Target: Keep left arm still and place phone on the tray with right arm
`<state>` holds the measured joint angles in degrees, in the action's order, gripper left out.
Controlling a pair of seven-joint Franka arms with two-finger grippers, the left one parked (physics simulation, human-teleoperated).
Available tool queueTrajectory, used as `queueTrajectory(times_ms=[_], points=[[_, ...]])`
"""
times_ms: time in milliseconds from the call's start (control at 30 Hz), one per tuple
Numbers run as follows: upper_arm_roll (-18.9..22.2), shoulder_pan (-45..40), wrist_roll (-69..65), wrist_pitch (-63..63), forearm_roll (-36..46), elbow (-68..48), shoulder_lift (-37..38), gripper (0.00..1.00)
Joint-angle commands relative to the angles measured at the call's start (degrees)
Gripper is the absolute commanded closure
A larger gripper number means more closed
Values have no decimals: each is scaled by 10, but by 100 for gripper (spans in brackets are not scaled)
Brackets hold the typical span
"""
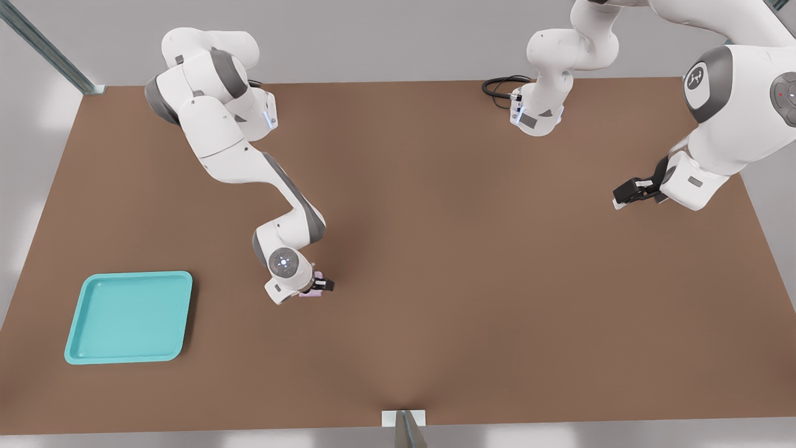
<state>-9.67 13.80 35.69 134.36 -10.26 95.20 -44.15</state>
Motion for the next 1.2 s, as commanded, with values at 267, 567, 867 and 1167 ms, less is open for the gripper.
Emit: queueTrajectory(times_ms=[267,567,867,1167], points=[[0,-4,-40,1,-1,-1,2,0],[-2,-6,-38,-1,-1,-1,3,13],[-12,-16,-38,-10,-1,5,21,12],[-9,-13,-40,24,-10,3,4,2]])
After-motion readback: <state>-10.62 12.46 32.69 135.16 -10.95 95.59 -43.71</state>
